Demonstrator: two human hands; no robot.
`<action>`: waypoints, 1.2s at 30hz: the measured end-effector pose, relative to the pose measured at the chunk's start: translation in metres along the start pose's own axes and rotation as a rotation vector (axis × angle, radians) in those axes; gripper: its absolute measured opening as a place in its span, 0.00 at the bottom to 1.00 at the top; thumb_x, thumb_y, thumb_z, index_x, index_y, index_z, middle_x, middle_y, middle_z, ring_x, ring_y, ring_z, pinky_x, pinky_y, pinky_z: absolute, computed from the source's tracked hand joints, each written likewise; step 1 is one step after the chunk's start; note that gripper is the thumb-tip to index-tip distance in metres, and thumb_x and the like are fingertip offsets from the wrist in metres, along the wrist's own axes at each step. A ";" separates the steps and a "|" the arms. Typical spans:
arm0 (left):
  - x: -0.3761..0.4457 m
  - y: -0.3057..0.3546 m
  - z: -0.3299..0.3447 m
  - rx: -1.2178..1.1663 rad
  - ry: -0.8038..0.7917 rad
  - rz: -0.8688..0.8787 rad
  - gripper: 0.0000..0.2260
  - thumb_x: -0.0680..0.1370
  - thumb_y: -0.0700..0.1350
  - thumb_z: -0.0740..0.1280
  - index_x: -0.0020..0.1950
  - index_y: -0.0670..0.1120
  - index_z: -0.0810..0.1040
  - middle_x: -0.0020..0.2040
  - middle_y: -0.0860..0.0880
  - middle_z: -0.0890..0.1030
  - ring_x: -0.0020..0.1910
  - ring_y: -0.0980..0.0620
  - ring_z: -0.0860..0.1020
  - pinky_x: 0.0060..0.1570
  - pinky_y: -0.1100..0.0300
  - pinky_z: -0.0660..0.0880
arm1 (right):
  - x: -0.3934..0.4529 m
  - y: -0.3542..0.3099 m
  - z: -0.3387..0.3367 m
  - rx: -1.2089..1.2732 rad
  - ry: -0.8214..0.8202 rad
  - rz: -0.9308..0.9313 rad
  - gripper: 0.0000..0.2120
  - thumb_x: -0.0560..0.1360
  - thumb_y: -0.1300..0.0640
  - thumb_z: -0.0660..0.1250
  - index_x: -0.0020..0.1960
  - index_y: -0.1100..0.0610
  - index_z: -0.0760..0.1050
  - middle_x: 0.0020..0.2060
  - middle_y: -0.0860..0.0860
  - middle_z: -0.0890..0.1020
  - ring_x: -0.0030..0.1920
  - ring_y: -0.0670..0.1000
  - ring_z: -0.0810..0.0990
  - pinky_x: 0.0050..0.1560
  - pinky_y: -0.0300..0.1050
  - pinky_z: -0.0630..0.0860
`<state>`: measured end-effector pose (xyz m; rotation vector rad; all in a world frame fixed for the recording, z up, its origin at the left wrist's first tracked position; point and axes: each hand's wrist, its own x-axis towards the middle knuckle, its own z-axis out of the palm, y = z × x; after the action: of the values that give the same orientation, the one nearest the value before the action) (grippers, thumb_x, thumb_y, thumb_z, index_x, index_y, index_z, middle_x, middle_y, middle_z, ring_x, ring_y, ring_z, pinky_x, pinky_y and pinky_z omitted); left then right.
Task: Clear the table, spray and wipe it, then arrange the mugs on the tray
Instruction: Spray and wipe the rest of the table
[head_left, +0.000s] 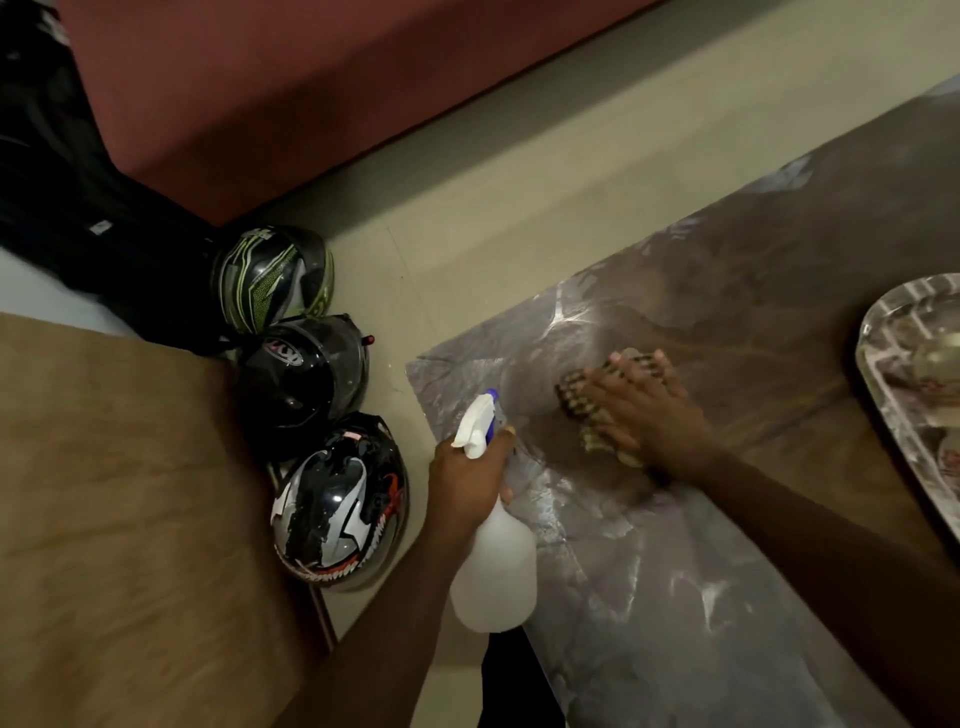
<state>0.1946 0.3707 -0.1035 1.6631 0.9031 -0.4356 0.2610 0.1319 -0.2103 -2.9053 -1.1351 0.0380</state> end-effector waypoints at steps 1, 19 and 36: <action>0.000 0.002 0.001 0.021 -0.011 -0.017 0.06 0.75 0.50 0.70 0.40 0.50 0.80 0.23 0.47 0.76 0.23 0.47 0.75 0.37 0.46 0.80 | 0.009 0.015 -0.003 0.000 0.000 0.178 0.24 0.79 0.42 0.57 0.72 0.50 0.64 0.70 0.51 0.70 0.73 0.57 0.63 0.71 0.67 0.53; 0.024 -0.011 -0.024 -0.126 0.037 -0.003 0.06 0.67 0.51 0.69 0.43 0.56 0.77 0.26 0.58 0.80 0.24 0.60 0.76 0.30 0.66 0.75 | 0.121 -0.083 -0.015 0.204 0.106 0.460 0.24 0.78 0.43 0.57 0.71 0.49 0.66 0.69 0.50 0.72 0.71 0.57 0.67 0.71 0.64 0.54; 0.013 -0.041 -0.065 -0.236 0.055 -0.015 0.20 0.73 0.43 0.70 0.65 0.49 0.78 0.32 0.50 0.79 0.25 0.53 0.75 0.30 0.59 0.73 | 0.098 -0.142 -0.002 0.202 0.009 -0.269 0.22 0.76 0.44 0.58 0.66 0.50 0.73 0.65 0.49 0.76 0.69 0.55 0.69 0.69 0.63 0.61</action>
<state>0.1610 0.4392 -0.1208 1.4590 0.9689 -0.2824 0.2373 0.3024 -0.2055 -2.5558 -1.4183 0.1256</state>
